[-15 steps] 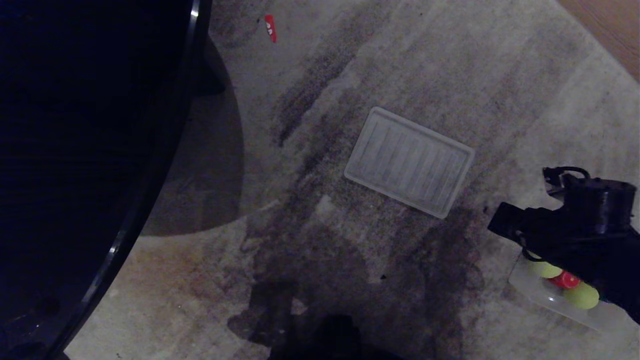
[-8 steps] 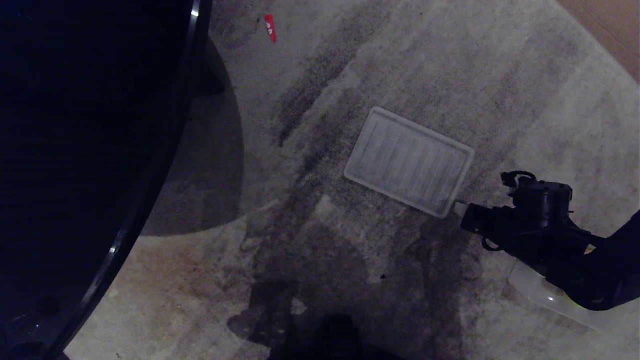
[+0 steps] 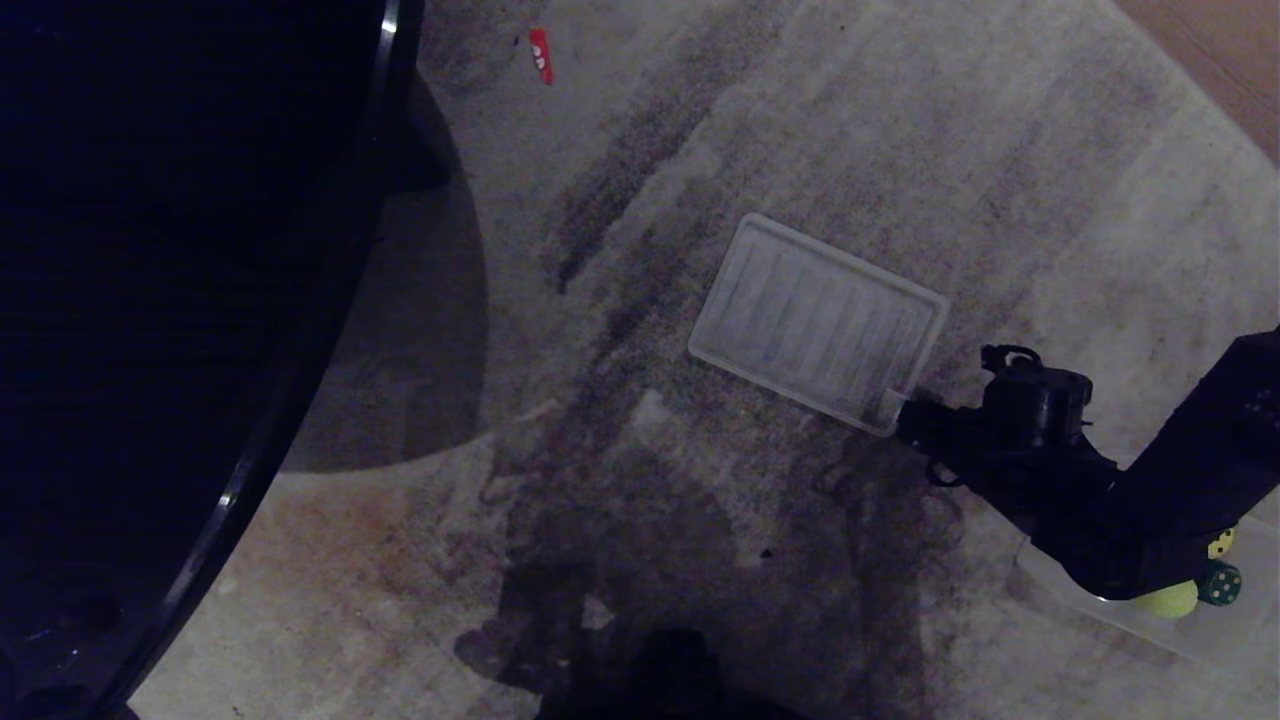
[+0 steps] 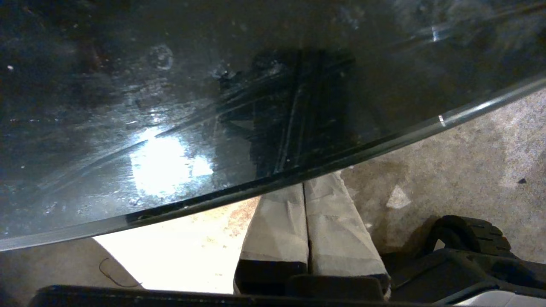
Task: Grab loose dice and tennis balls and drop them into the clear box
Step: Close the lid
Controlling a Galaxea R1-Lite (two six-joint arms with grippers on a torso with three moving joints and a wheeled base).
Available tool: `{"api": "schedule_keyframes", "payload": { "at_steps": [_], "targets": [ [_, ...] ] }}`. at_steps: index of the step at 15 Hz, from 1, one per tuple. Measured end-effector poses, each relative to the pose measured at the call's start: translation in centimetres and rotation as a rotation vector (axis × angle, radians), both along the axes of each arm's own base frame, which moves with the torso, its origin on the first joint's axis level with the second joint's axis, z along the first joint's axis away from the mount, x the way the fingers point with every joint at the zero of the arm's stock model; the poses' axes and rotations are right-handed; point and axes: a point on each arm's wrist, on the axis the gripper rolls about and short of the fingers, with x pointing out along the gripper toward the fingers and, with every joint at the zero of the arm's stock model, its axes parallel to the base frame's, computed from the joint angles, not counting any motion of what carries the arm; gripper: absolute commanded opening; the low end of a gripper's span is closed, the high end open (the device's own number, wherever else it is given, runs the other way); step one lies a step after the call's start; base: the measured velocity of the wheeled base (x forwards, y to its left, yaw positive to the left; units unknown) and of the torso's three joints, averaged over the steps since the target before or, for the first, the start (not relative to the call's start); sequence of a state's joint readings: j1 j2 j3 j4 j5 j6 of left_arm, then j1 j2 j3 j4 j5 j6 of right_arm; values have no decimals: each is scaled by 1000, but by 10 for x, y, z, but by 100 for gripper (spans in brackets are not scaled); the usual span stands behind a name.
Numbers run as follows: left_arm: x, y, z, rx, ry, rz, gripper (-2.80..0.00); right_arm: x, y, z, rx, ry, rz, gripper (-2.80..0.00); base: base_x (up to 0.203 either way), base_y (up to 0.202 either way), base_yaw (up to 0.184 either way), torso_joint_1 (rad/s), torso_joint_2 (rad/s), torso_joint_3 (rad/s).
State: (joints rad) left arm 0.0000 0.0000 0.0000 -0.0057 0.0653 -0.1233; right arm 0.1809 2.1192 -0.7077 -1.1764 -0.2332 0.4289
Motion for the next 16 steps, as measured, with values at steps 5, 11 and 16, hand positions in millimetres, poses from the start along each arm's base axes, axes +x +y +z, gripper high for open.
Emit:
{"api": "schedule_keyframes", "payload": {
  "at_steps": [5,11,16],
  "targets": [
    [0,0,0,0,0,0,-280,7,1,-9,-2,-17,2,-280,0,0,0,0,0,0],
    [0,0,0,0,0,0,-280,6,2,-11,-5,-6,5,-280,0,0,0,0,0,0],
    [0,0,0,0,0,-1,-280,-19,-2,3,-32,7,13,-280,0,0,0,0,0,0]
  ]
}}
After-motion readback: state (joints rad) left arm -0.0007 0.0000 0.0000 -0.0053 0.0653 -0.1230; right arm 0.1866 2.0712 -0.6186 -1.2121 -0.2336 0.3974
